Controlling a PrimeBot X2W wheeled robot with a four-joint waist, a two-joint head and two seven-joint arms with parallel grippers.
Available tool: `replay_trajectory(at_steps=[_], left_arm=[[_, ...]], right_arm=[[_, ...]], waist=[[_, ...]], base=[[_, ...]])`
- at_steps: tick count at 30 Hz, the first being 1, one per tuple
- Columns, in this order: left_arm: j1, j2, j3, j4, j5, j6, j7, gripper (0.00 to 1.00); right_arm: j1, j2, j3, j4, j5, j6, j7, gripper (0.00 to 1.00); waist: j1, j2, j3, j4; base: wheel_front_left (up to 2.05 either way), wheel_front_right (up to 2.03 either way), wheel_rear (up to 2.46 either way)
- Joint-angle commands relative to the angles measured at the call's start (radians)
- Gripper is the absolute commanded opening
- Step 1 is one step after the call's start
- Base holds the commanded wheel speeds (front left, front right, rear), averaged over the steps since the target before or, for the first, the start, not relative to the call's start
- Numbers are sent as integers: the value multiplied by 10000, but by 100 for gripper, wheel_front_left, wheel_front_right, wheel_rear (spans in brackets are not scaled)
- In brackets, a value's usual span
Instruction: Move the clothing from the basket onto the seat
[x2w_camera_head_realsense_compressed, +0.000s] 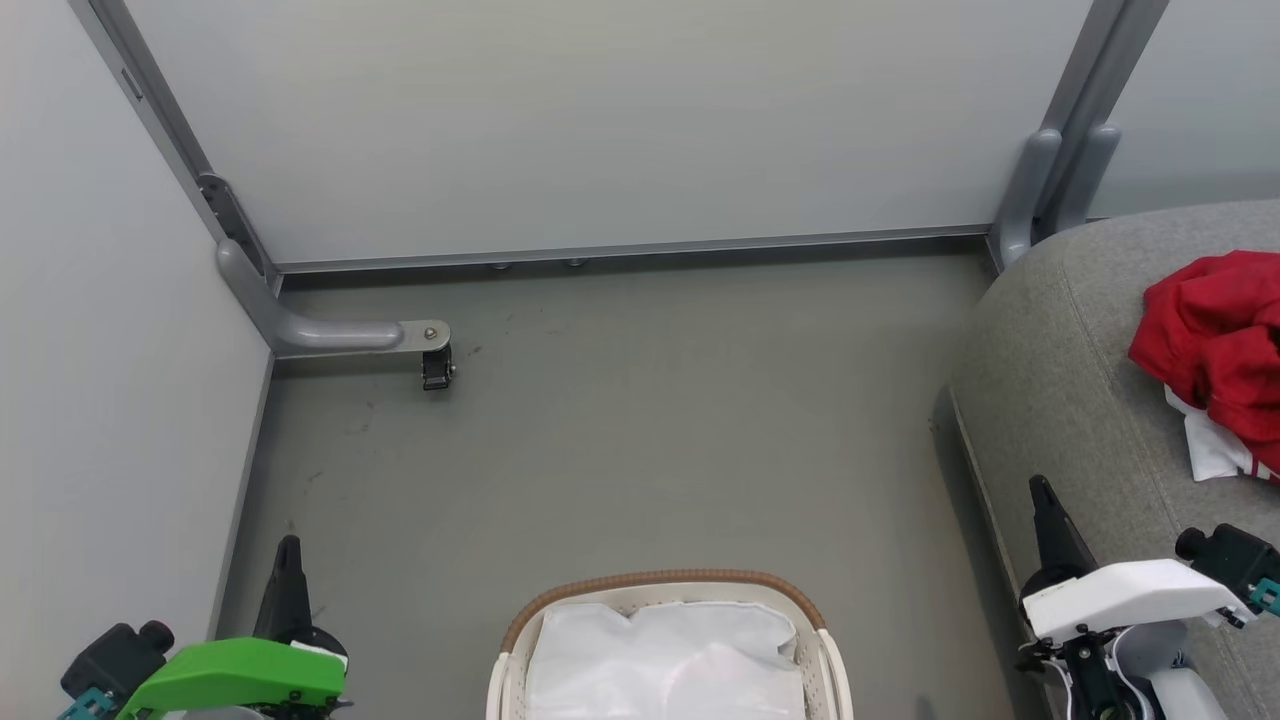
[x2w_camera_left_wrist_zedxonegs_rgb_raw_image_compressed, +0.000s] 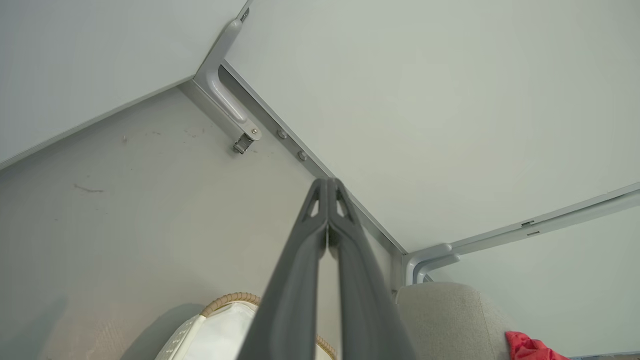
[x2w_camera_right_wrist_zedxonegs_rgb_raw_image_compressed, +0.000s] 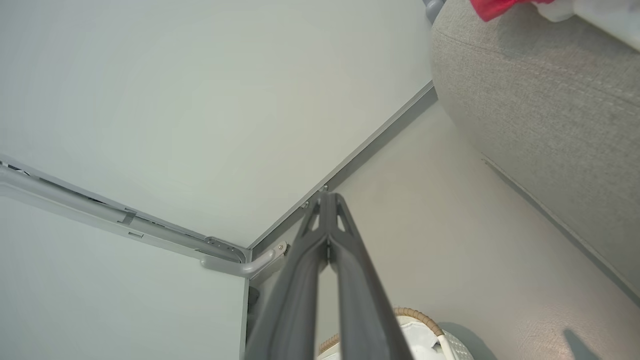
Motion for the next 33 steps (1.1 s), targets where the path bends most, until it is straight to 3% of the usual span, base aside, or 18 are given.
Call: replay_trajectory(at_steps=[1,33], left_arm=[[-327,58,59,-163,-337,-13,81,0],[-572,76,345,-515,-3586,-22,987,0]], right_arm=[[-29,-73,-42,-175,350,-3,98,0],[11,-100,-233,-598,3900,-6,992,0]], waist=[[0,0,-5,0],[0,0,-114,-3]], base=[[0,0,0],[0,0,0]])
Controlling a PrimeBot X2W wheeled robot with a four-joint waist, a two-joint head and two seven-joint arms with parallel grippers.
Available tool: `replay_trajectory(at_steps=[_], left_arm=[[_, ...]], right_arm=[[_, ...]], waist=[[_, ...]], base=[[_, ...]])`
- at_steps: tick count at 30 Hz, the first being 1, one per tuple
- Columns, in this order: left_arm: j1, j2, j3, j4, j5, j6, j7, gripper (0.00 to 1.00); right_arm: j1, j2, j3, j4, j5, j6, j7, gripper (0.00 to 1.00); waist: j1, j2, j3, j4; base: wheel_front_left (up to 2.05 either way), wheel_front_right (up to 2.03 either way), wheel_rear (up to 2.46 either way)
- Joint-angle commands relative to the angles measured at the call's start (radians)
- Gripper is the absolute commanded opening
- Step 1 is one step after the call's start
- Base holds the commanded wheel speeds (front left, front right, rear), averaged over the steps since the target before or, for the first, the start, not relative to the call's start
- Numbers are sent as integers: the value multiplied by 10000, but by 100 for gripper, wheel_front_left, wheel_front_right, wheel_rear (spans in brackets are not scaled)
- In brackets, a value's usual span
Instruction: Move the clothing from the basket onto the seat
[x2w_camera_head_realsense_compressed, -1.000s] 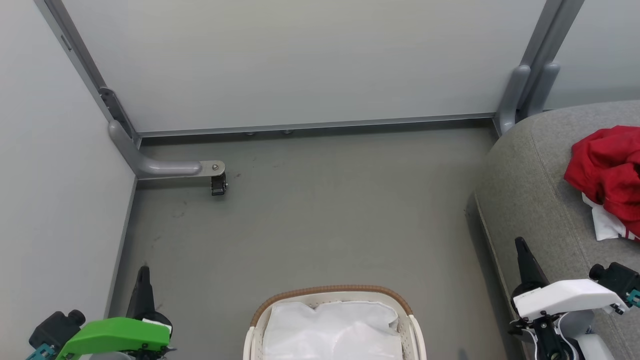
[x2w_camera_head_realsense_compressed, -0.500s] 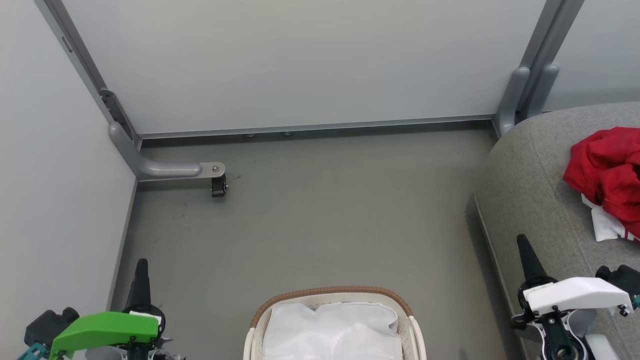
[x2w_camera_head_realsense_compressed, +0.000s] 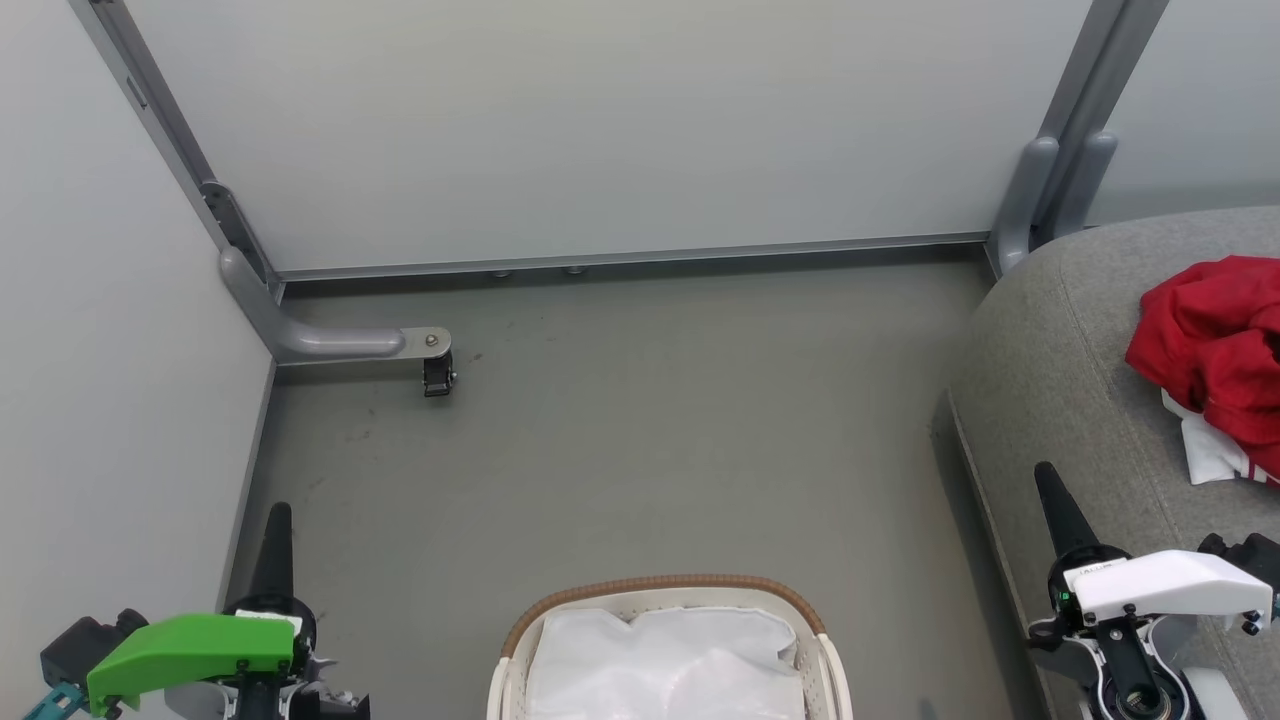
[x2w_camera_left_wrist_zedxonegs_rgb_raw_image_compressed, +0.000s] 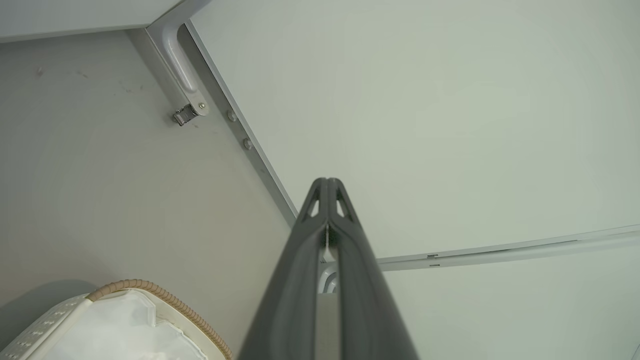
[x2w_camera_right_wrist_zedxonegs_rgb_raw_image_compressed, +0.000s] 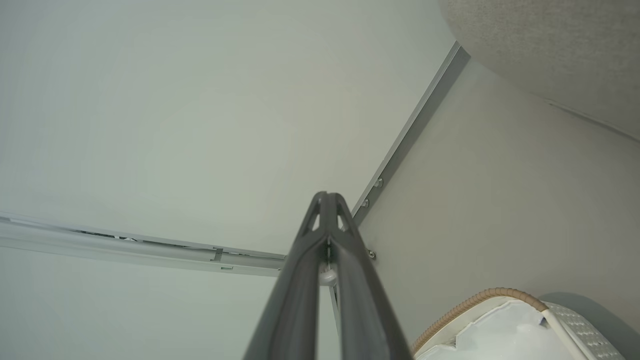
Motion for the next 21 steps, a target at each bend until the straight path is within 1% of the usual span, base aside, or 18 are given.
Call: replay_trajectory(at_steps=[1,21], left_arm=[[-220,69,45,-116,-254,-23,63,0],[-351,78,188,-273,-1801,-28,491,0]], right_arm=[[12,-67,-50,-126,273,-6,69,0],[37,-79,-134,-320,1951,-8,487,0]], waist=[[0,0,-5,0],[0,0,-70,-2]], base=[[0,0,0],[0,0,0]])
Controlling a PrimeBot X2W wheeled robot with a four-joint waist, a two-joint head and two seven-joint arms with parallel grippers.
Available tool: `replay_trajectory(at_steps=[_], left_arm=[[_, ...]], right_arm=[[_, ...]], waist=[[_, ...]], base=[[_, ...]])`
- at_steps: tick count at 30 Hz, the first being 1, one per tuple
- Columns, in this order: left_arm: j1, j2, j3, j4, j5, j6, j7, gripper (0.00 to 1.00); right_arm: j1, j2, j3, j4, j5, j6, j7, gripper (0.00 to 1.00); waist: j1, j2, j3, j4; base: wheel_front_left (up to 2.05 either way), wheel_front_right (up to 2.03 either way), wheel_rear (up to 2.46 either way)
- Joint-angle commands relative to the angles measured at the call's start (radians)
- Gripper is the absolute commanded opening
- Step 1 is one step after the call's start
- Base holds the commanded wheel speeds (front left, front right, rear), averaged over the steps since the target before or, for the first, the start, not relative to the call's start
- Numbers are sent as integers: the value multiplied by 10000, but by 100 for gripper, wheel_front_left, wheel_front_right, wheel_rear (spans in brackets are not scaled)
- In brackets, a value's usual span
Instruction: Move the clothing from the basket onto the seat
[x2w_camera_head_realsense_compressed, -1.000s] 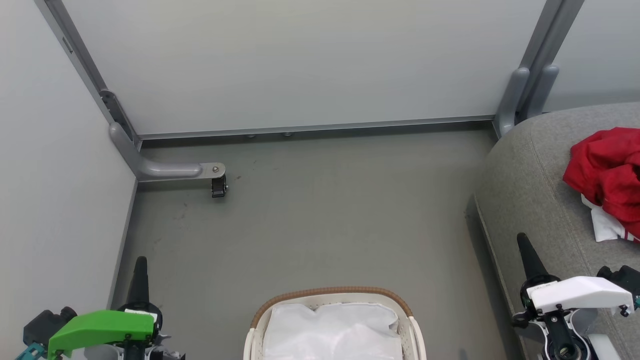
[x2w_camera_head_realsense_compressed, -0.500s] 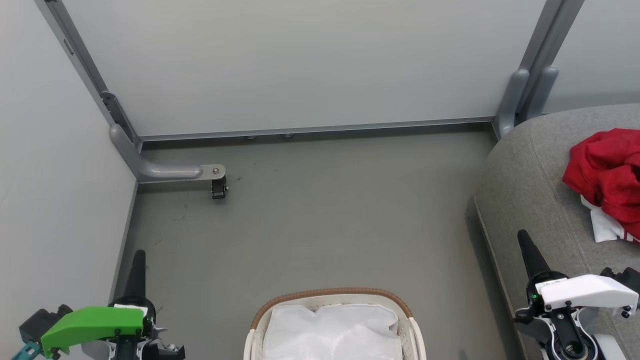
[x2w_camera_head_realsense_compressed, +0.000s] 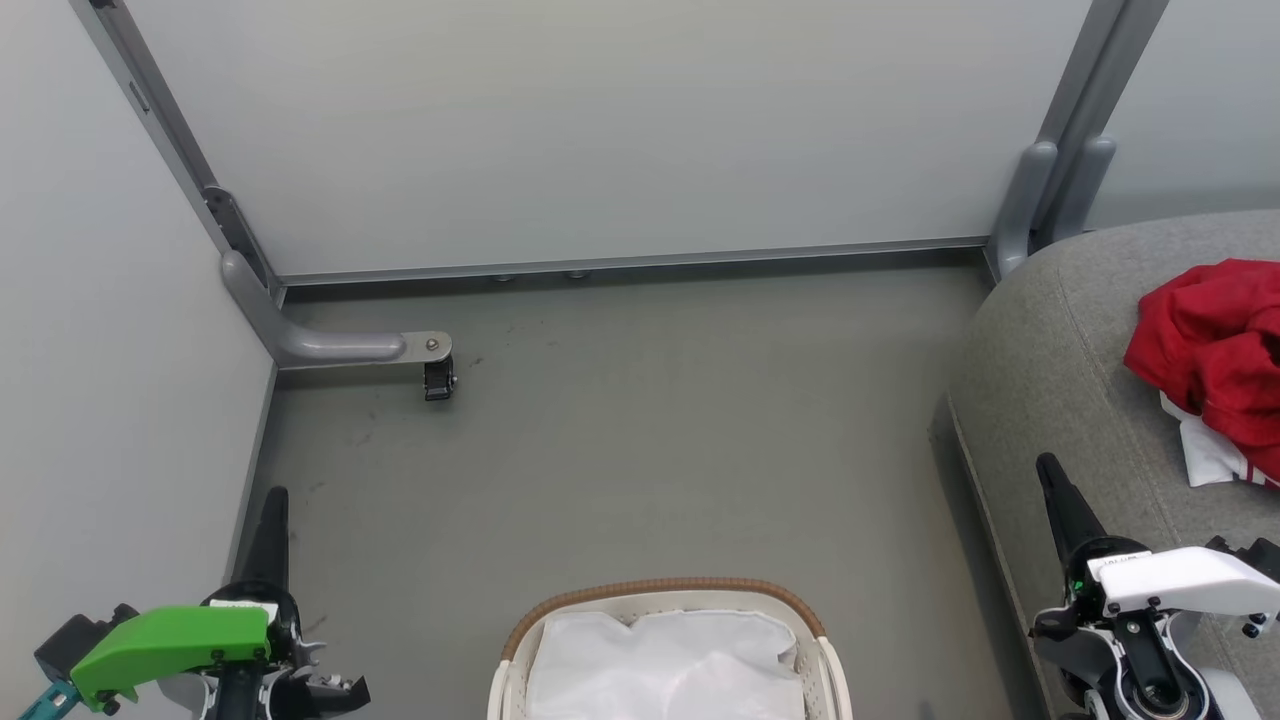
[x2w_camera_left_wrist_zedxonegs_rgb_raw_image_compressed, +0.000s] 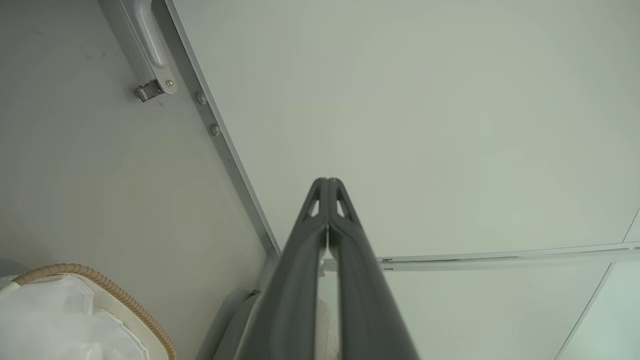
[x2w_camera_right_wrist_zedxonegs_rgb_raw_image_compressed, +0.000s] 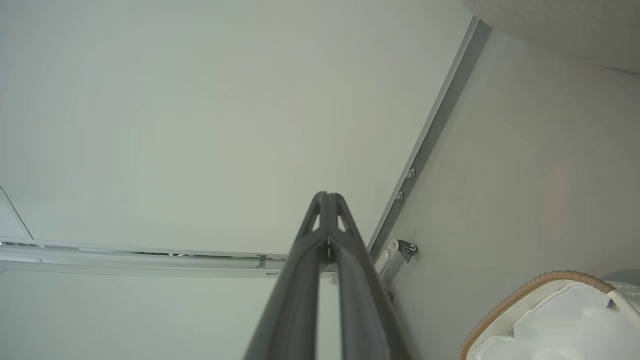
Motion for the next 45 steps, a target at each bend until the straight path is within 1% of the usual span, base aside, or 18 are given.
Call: replay_trajectory(at_steps=[1,24,45], left_arm=[[-233,72,62,-75,-227,-29,75,0],[-322,80,185,-226,-1691,-35,484,0],[-303,78,178,-216,-1658,-35,481,0]], right_arm=[[38,-63,-38,-95,239,-8,66,0],[66,-75,-123,-278,1843,-9,465,0],[67,-75,-118,-271,1807,-9,462,0]], waist=[[0,0,-5,0],[0,0,-80,-2],[0,0,-80,-2]], base=[[0,0,0],[0,0,0],[0,0,0]])
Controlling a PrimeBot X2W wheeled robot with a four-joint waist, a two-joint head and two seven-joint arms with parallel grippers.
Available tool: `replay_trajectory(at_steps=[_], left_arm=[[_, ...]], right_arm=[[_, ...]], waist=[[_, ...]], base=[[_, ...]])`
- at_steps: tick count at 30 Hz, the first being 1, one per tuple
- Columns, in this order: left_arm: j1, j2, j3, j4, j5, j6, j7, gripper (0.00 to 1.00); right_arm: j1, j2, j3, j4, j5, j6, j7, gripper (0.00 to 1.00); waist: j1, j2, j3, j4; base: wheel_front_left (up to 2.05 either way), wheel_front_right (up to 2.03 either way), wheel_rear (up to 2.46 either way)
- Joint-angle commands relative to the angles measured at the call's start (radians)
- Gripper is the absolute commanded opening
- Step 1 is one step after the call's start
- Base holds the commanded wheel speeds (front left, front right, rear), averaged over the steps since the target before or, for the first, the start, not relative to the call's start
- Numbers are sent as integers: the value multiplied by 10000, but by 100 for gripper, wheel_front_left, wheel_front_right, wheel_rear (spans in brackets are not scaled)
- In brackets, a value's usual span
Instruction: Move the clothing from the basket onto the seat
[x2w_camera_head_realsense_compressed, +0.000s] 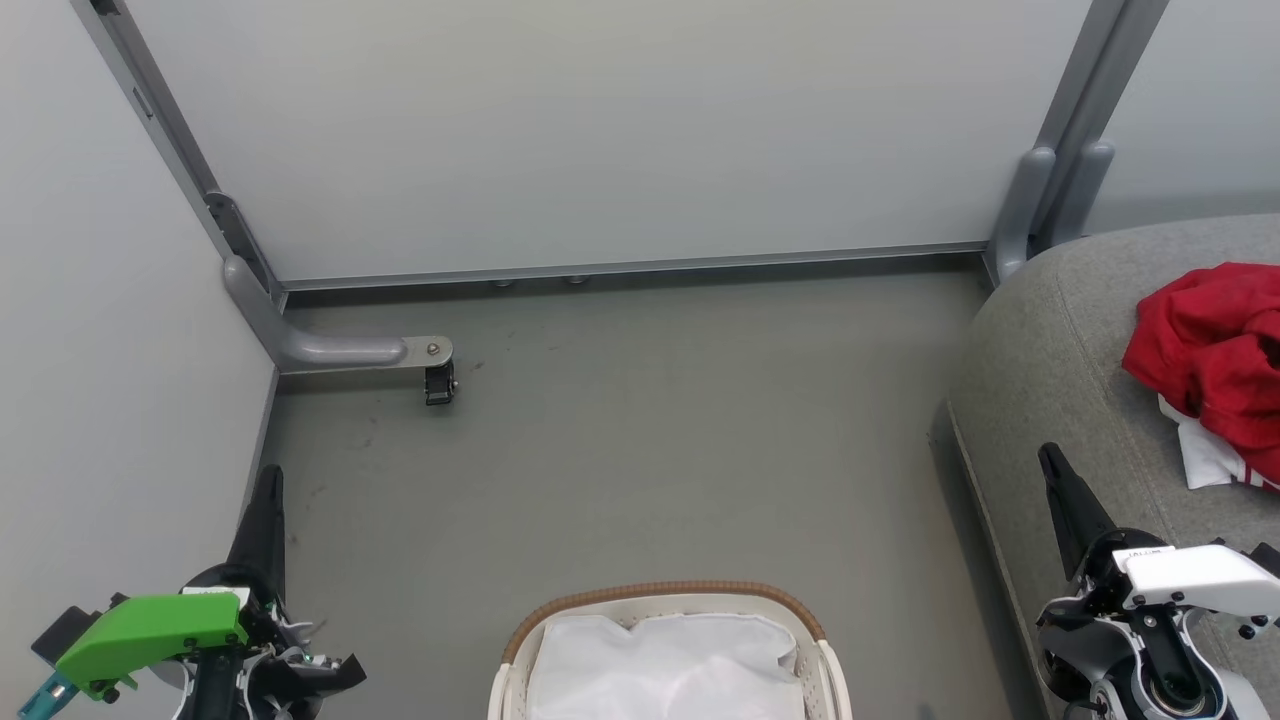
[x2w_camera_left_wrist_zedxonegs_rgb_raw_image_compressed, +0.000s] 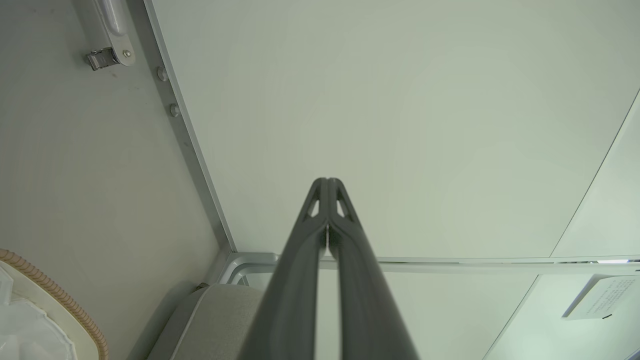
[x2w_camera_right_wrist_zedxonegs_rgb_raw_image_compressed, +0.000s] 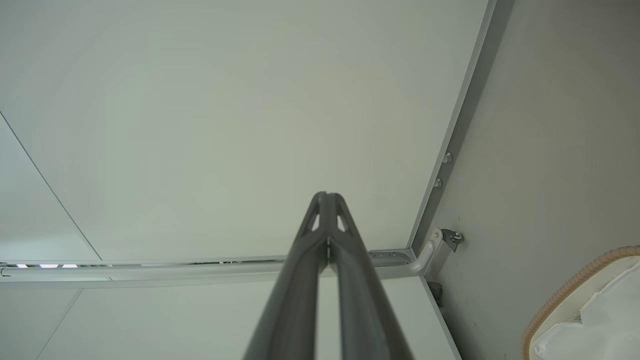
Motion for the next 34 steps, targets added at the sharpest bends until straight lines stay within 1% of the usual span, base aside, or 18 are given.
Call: replay_trajectory(at_steps=[1,34], left_arm=[[-110,69,22,-16,-29,-35,44,0],[-109,69,20,-17,-29,-36,43,0]], right_arm=[[68,-60,-24,-41,36,-8,26,0],[69,-58,-22,-40,37,-8,25,0]], waist=[[0,0,0,0],[0,0,0,0]], base=[[0,0,0],[0,0,0]])
